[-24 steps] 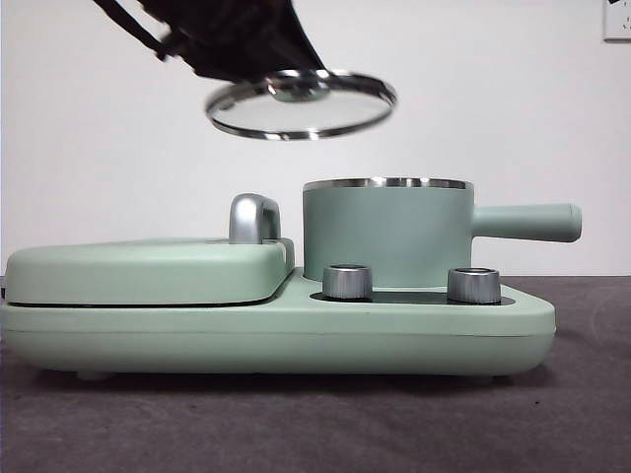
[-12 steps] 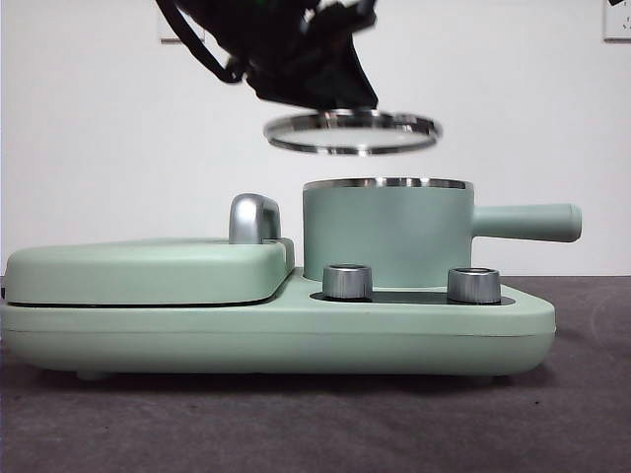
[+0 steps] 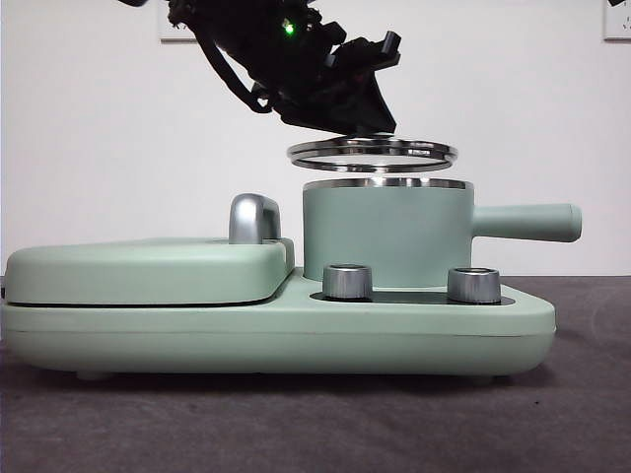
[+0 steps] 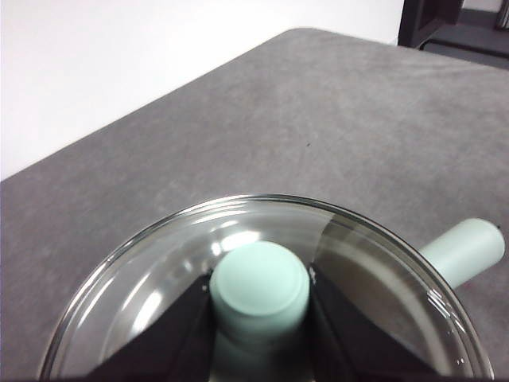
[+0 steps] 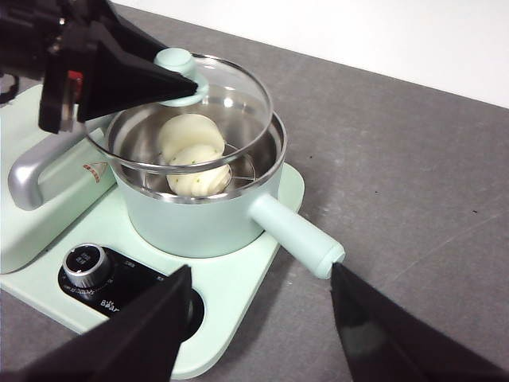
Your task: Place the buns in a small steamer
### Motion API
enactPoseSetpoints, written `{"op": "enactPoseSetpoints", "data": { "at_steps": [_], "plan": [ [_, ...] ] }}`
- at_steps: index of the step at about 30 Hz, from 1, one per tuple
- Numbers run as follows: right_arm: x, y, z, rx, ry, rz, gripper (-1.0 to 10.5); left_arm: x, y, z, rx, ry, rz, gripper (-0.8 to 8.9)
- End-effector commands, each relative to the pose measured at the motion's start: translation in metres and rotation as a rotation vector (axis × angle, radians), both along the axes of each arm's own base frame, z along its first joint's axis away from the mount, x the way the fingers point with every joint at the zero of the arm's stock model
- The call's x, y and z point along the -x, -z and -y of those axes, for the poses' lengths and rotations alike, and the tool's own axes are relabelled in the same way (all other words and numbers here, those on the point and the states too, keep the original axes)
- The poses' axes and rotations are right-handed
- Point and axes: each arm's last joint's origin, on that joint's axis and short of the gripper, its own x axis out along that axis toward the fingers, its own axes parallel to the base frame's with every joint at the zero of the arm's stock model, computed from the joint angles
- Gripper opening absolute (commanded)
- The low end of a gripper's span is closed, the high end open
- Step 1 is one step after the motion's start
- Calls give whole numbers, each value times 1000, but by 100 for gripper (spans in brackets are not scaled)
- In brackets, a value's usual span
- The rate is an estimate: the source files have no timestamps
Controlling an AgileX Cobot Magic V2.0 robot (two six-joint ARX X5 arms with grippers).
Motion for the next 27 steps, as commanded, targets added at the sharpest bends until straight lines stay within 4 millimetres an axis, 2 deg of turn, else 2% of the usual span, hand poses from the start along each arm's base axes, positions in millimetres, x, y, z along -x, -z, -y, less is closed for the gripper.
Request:
{"op": "enactPoseSetpoints", "data": {
  "at_steps": [1,27],
  "plan": [
    [0,-3,-1,-17,1,3,276,-5,-6,9,38,30,50,15],
    [0,-3,-1,-17,1,3,276,-9,9,17,28,44,30,15]
  ]
}}
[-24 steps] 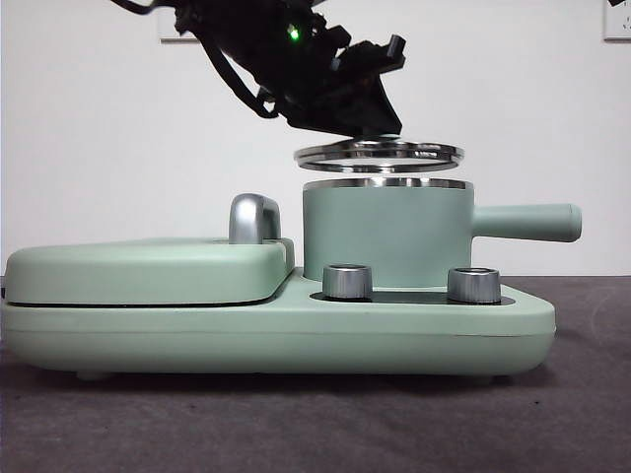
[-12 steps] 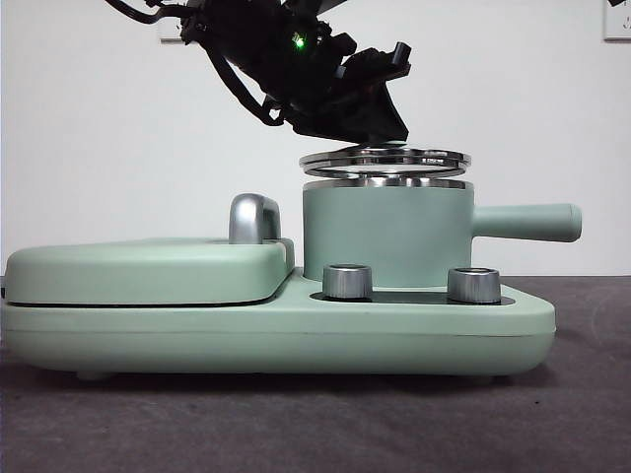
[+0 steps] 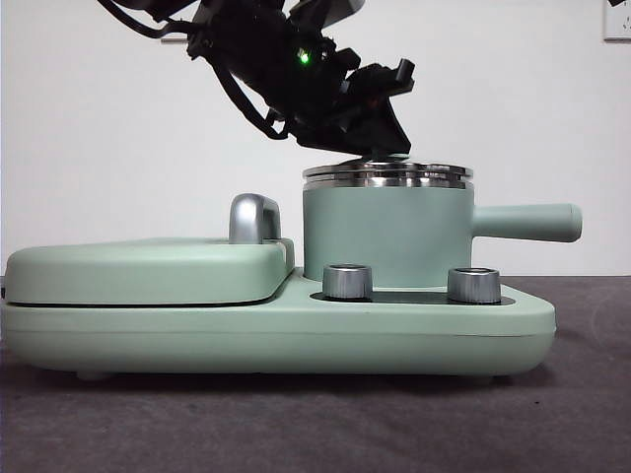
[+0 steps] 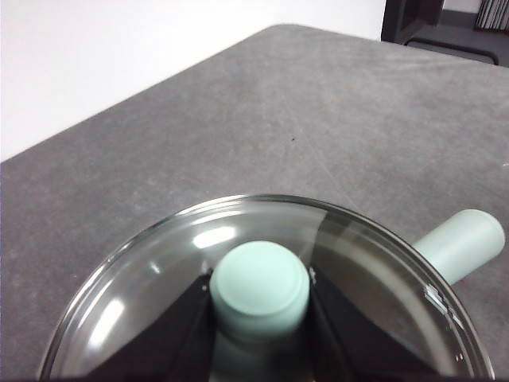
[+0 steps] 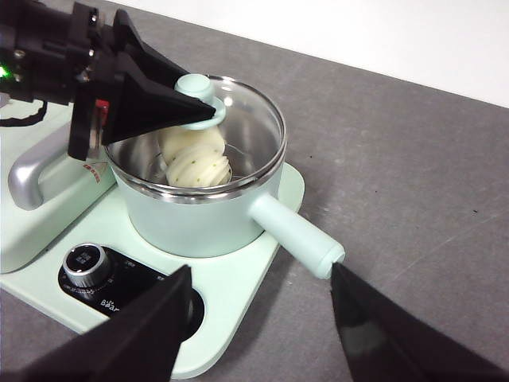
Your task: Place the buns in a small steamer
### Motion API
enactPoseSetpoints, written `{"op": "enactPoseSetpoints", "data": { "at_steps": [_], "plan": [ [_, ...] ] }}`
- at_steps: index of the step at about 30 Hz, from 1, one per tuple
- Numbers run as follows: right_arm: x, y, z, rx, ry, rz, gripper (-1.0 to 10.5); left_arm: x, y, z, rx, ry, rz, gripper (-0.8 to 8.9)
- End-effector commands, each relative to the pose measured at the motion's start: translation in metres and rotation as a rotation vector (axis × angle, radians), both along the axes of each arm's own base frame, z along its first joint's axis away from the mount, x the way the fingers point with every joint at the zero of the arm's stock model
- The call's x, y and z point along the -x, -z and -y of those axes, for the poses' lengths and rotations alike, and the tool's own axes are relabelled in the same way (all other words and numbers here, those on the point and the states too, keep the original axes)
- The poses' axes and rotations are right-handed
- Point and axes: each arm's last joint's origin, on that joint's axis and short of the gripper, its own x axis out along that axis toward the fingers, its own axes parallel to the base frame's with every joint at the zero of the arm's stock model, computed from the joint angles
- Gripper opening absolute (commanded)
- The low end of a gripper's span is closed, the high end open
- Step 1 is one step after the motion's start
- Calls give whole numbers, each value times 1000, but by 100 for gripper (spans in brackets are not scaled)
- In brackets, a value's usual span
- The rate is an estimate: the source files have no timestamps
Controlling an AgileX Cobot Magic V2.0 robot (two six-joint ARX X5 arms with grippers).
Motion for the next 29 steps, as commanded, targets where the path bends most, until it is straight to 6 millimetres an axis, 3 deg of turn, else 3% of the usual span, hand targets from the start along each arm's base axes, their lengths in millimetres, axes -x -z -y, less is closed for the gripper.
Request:
{"op": "enactPoseSetpoints", "data": {
  "at_steps": [1,29],
  "plan": [
    [0,-3,-1,-17,1,3,276,-2,-9,7,31,14,43,15],
    [0,-3,-1,-16,1,3,276,-4,12,9,-41,11,-53,35]
  ]
}}
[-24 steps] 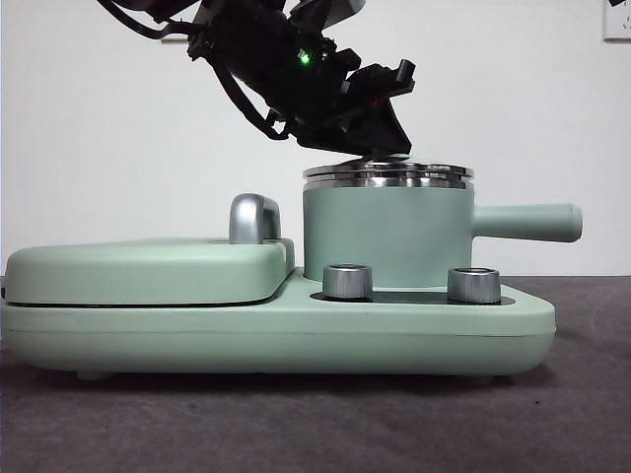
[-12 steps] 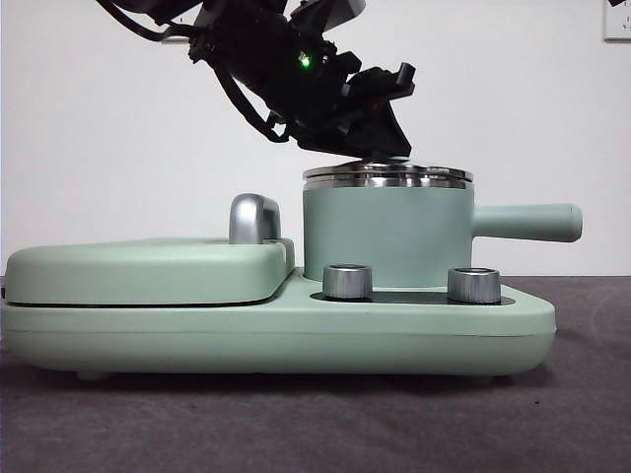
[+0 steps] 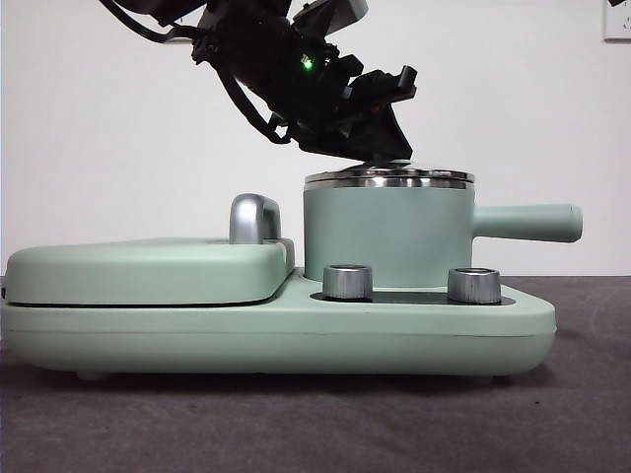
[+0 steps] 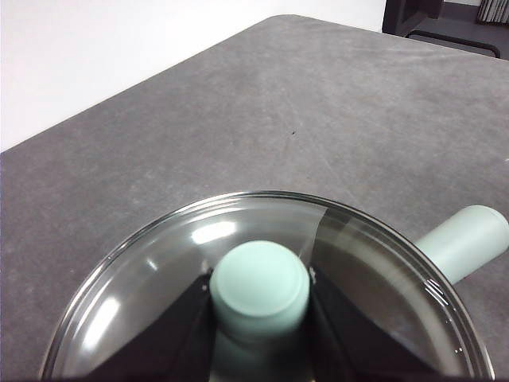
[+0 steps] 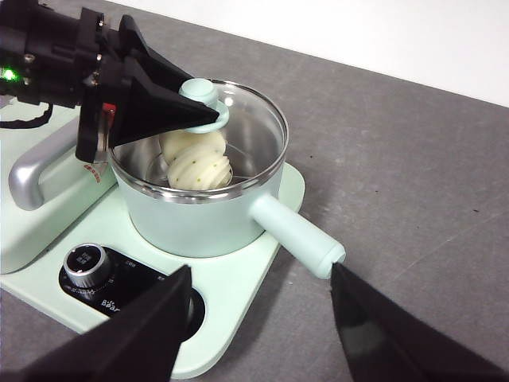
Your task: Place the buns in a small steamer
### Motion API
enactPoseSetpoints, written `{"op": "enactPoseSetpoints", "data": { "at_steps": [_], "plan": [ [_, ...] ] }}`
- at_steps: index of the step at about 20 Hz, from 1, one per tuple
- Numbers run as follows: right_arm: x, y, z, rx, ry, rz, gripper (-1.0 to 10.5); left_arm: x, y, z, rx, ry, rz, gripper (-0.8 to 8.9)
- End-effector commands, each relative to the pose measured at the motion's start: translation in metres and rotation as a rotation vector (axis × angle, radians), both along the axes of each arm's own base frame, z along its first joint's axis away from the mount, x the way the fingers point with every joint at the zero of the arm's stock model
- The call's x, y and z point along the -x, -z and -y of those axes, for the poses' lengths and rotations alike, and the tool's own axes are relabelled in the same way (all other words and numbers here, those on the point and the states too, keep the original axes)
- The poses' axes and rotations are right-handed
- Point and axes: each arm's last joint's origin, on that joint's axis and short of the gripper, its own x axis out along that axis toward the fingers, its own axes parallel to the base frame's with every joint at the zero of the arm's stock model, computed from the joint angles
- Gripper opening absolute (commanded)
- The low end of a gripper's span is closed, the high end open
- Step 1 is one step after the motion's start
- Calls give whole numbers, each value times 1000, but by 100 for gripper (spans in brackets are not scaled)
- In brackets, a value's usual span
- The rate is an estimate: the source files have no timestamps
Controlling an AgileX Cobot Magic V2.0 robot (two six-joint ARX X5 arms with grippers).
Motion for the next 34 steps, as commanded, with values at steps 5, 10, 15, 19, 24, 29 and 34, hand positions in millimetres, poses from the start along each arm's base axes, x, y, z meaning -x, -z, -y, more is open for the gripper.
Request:
{"op": "enactPoseSetpoints", "data": {
  "at_steps": [5,10,15,19,24,29,34],
  "plan": [
    [0,-3,-1,-15,0,5,276,0,4,5,9,-4,-58,191],
    [0,-3,-1,-15,0,5,276,4,-7,2,25,-4,-43,291],
    [0,-3,-1,-15,0,5,276,11,-17,-6,-1,-9,-73,291],
    [0,-3,-1,-15,0,4,276,24,-27,-19,-62,-16,-146,290],
    [0,-3,-1,-21,-16,2,278,41,-48,-39,-19,-80,-277,290],
    [-1,-3,-4,-38,-60,-3,279,58,-69,-61,28,-145,-371,290],
    [-7,0,-8,-30,-86,-38,279,69,-81,-88,3,-199,-410,289]
  ]
}}
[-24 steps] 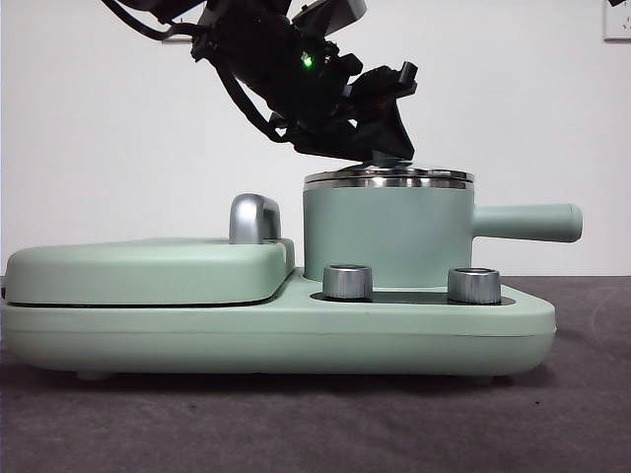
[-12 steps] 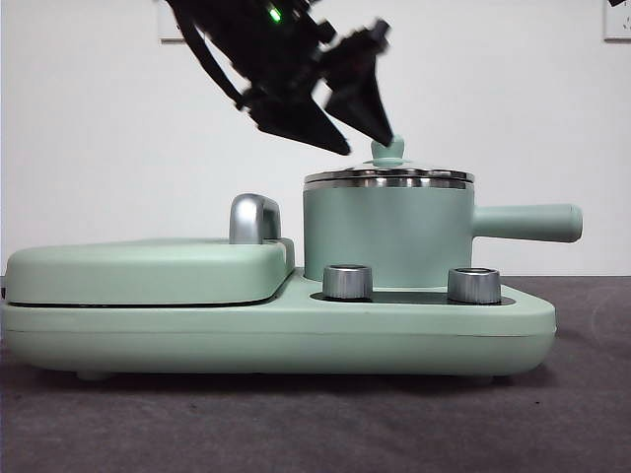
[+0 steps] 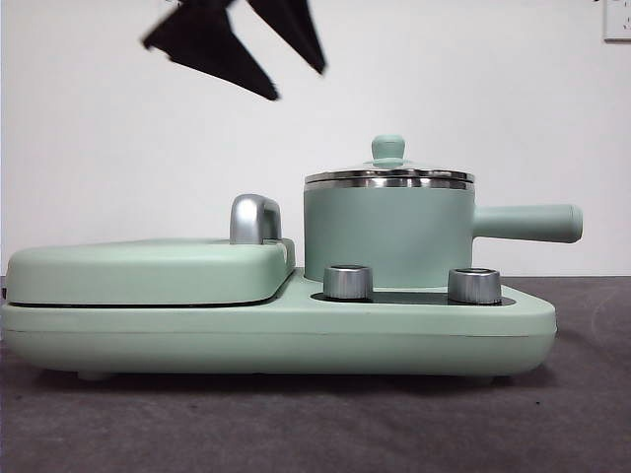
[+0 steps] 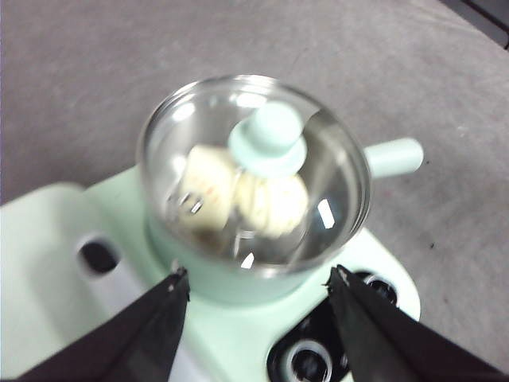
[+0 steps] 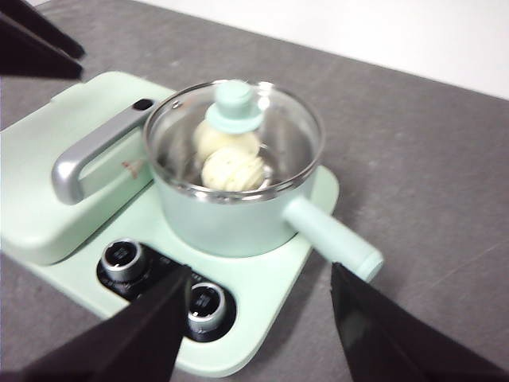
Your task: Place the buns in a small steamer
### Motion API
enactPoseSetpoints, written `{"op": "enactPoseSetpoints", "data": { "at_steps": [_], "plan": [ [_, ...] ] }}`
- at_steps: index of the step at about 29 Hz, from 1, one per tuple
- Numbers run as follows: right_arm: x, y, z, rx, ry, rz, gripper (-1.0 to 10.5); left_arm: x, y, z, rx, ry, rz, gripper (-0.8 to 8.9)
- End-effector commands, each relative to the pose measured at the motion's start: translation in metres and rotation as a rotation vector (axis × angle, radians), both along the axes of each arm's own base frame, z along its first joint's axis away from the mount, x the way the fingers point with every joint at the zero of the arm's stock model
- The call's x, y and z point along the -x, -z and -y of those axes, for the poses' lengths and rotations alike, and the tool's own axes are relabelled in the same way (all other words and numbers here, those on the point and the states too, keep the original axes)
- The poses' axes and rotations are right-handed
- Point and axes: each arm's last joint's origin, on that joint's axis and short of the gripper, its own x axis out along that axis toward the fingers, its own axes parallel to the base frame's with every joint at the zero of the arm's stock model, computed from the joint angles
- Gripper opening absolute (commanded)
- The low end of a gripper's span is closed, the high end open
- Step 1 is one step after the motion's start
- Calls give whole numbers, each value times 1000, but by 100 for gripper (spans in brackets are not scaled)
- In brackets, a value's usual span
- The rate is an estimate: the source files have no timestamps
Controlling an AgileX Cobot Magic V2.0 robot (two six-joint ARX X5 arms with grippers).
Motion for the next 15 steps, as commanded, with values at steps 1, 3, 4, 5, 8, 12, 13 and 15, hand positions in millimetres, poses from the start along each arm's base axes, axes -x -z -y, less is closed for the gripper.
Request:
{"op": "enactPoseSetpoints", "data": {
  "at_steps": [1,3,4,5,8,12,13,15],
  "plan": [
    [-5,0,-4,-9,-19,-18,279,1,-5,-11,-5,-34,-28,289],
    [-9,1,-8,-6,-34,-35,279,4,-9,-25,-23,-62,-35,289],
    [-11,2,-9,-6,-41,-41,279,4,-11,-31,-32,-73,-33,289],
    [-14,3,-11,-8,-52,-46,280,5,-13,-38,-42,-85,-30,289],
    [-22,3,-18,-20,-77,-48,280,10,-20,-58,-60,-123,-12,289],
    [-36,4,-27,-35,-92,-34,280,19,-28,-85,-55,-193,26,289],
    [-39,5,-29,-40,-100,-33,280,22,-28,-91,-54,-209,34,289],
    [-47,6,-35,-51,-113,-24,280,29,-26,-103,-50,-247,45,289]
  ]
}}
